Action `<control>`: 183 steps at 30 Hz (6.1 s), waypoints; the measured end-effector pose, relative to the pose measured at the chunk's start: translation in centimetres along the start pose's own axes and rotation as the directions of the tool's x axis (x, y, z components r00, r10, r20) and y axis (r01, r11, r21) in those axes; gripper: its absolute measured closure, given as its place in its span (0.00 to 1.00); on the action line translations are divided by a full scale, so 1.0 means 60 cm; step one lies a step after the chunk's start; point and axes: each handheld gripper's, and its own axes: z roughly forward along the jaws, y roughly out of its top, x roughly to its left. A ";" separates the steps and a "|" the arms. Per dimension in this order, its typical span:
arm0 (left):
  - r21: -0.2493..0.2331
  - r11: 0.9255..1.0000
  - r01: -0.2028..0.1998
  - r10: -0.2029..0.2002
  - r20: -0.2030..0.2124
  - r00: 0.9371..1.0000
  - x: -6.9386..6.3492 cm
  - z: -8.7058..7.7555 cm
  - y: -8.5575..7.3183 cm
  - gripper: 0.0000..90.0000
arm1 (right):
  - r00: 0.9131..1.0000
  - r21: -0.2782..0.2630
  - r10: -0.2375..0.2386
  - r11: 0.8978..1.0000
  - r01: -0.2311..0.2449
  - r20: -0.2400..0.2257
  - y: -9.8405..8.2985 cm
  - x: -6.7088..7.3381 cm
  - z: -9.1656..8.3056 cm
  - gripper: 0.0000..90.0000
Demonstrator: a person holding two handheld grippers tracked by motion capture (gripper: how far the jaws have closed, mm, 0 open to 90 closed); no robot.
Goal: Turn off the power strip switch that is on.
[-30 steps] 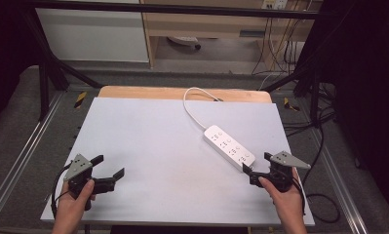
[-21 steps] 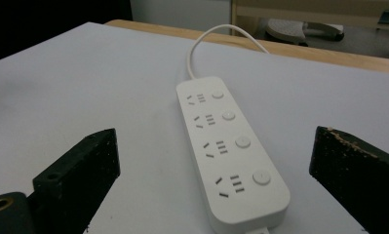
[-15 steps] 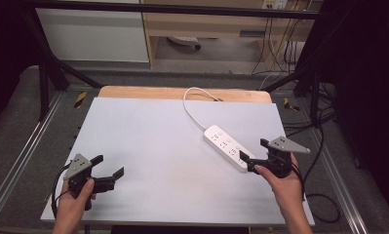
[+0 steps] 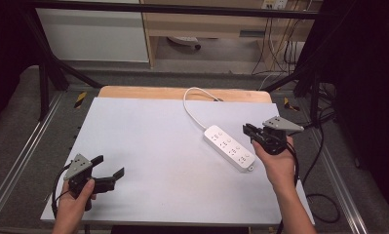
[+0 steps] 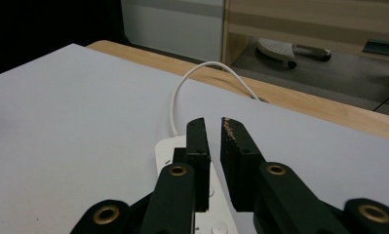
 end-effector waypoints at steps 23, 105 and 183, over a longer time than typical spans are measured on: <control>0.005 1.000 -0.009 0.009 -0.001 1.000 -0.002 0.001 0.000 0.06 | 0.998 0.132 0.062 0.989 -0.064 0.018 -0.013 -0.014 0.113 1.00; 0.015 1.000 -0.009 0.010 -0.004 1.000 -0.001 0.001 -0.001 0.06 | 0.989 0.193 0.114 0.972 -0.130 0.091 -0.104 0.004 0.172 1.00; 0.029 0.999 -0.013 0.013 -0.011 1.000 -0.003 0.000 -0.002 0.06 | 0.990 0.221 0.058 0.972 -0.086 0.129 -0.102 0.017 0.176 1.00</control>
